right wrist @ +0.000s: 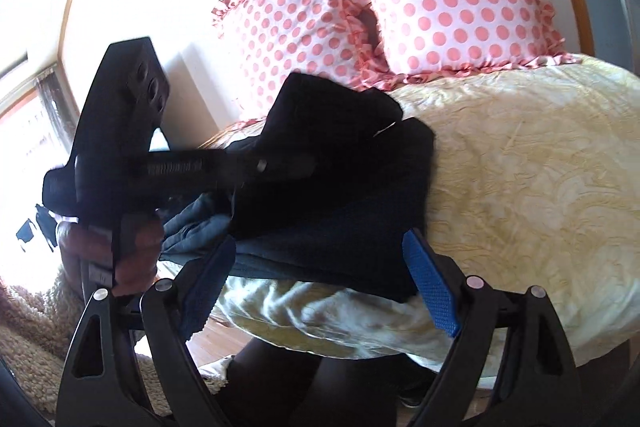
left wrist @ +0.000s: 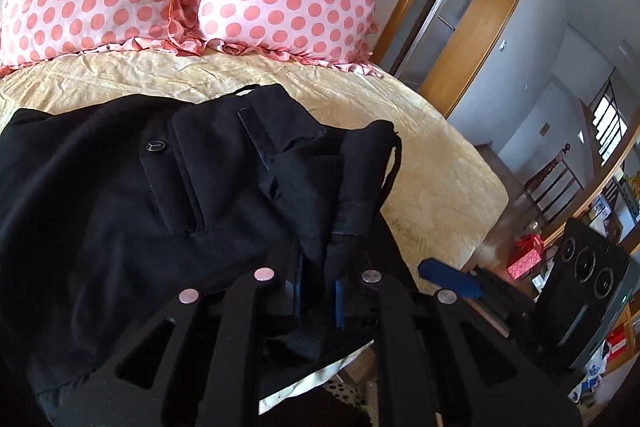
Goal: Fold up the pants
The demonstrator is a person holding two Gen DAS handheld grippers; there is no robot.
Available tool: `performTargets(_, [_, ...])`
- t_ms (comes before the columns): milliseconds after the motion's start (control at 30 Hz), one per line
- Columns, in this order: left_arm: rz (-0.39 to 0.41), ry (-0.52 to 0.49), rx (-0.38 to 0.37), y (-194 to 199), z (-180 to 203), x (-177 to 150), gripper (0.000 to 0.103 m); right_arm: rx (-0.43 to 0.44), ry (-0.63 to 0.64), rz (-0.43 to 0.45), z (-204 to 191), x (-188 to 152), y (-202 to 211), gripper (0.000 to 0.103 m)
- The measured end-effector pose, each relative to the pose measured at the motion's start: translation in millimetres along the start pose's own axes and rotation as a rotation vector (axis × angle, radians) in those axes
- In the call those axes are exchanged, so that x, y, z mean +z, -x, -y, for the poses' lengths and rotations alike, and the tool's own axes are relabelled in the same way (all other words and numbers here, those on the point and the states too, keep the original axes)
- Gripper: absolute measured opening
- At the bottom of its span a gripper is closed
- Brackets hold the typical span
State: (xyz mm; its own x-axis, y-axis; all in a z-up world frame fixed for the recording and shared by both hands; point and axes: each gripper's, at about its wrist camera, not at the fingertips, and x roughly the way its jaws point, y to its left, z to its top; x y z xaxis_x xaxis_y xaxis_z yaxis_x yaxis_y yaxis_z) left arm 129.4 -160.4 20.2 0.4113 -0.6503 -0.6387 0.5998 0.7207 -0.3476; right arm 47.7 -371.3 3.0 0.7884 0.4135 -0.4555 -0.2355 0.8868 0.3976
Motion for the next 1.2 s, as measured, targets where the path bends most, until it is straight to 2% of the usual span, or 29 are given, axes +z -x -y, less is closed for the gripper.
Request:
performTargets(100, [0.009, -0.063, 0.033, 0, 10, -11, 0.011, -0.035, -0.019, 0.024, 7, 3, 8, 0.087])
performTargets(300, [0.027, -0.107, 0.026, 3, 15, -25, 0.011, -0.058, -0.09, 0.08, 24, 11, 23, 0.087])
performTargets(333, [0.024, -0.127, 0.03, 3, 16, -27, 0.015, -0.059, -0.101, 0.087, 25, 13, 25, 0.087])
performTargets(367, [0.017, -0.14, 0.027, 5, 16, -29, 0.021, -0.057, -0.106, 0.09, 26, 16, 27, 0.087])
performTargets(400, [0.018, -0.143, -0.001, 10, 15, -31, 0.039, -0.056, -0.108, 0.094, 25, 19, 27, 0.087])
performTargets(433, [0.035, -0.135, -0.036, 19, 14, -34, 0.068, -0.057, -0.105, 0.098, 24, 21, 28, 0.087])
performTargets(467, [0.065, -0.131, -0.05, 30, 13, -37, 0.079, -0.057, -0.094, 0.102, 21, 26, 28, 0.087])
performTargets(500, [0.103, -0.137, -0.049, 43, 14, -41, 0.095, -0.06, -0.075, 0.106, 16, 30, 27, 0.087])
performTargets(533, [0.142, -0.158, -0.014, 56, 15, -43, 0.101, -0.062, -0.055, 0.109, 12, 33, 25, 0.087])
performTargets(600, [0.235, -0.233, 0.092, 81, 17, -45, 0.101, -0.061, -0.022, 0.103, 3, 40, 18, 0.087])
performTargets(633, [0.268, -0.258, 0.181, 89, 14, -45, 0.101, -0.064, -0.011, 0.094, -1, 42, 13, 0.087])
performTargets(700, [0.304, -0.273, 0.377, 97, 3, -43, 0.101, -0.059, 0.007, 0.067, -9, 46, -2, 0.081])
performTargets(733, [0.313, -0.266, 0.447, 99, -7, -43, 0.101, -0.059, 0.018, 0.049, -14, 47, -10, 0.078])
performTargets(767, [0.307, -0.244, 0.486, 100, -16, -42, 0.101, -0.06, 0.033, 0.034, -17, 46, -17, 0.074])
performTargets(833, [0.284, -0.175, 0.507, 102, -38, -41, 0.101, -0.082, 0.079, -0.004, -28, 45, -34, 0.072])
performTargets(933, [0.268, -0.08, 0.475, 109, -65, -43, 0.101, -0.121, 0.119, -0.048, -33, 42, -50, 0.066])
performTargets(1033, [0.259, -0.038, 0.479, 114, -82, -47, 0.101, -0.173, 0.137, -0.086, -29, 40, -61, 0.03])
performTargets(1067, [0.252, -0.026, 0.482, 113, -87, -49, 0.101, -0.151, 0.137, -0.111, -28, 38, -62, 0.011])
performTargets(1200, [0.202, 0.029, 0.431, 104, -100, -59, 0.101, -0.154, 0.175, -0.152, -32, 23, -52, 0.01])
